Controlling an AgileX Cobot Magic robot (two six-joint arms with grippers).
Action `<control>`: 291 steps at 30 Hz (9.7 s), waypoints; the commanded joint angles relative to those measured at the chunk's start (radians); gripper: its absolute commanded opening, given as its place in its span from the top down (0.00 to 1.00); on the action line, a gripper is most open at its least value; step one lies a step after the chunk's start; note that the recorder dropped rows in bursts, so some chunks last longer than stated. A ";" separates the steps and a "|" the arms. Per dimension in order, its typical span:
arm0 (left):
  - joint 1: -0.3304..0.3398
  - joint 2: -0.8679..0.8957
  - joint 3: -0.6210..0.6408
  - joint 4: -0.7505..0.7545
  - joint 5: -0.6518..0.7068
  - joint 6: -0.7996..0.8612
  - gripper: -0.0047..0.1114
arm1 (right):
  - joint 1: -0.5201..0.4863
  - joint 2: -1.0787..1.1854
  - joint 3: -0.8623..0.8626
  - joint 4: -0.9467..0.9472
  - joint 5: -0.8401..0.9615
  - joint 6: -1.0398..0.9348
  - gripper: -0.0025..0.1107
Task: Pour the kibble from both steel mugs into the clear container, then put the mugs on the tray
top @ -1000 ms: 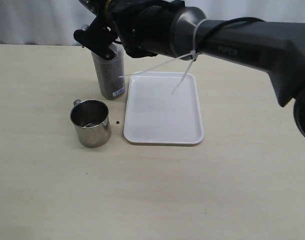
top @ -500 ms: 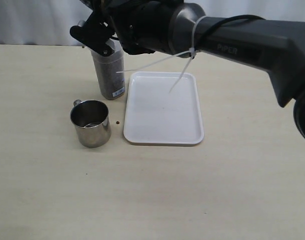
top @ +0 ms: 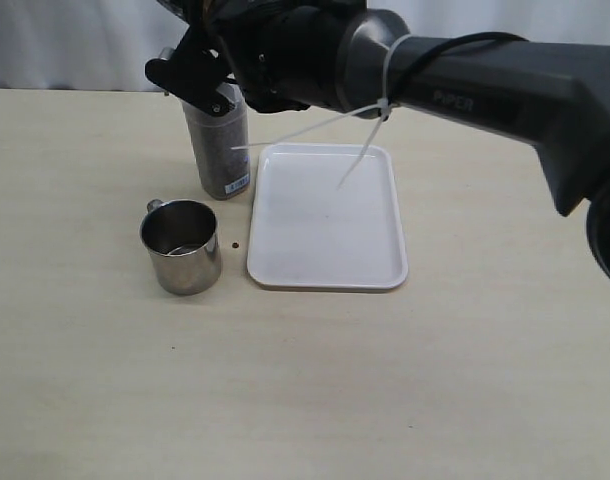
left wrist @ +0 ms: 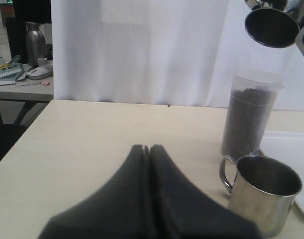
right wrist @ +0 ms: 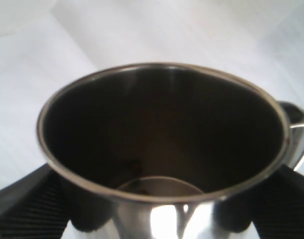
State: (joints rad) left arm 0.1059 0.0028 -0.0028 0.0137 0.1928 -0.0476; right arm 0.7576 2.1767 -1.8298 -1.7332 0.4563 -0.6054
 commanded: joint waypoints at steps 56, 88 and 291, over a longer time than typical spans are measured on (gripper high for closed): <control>-0.004 -0.003 0.003 0.001 -0.009 -0.001 0.96 | -0.353 -0.368 0.803 -0.011 -0.299 2.127 0.94; -0.004 -0.003 0.003 0.001 -0.012 -0.001 0.96 | -0.424 -0.482 0.901 0.954 -0.502 1.173 0.94; -0.004 -0.003 0.003 0.001 -0.010 -0.001 0.96 | -0.836 -2.177 1.830 1.220 -0.272 1.137 0.94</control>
State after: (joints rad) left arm 0.1059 0.0028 -0.0028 0.0137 0.1928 -0.0476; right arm -0.0753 0.0036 -0.0031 -0.5031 0.2080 0.5224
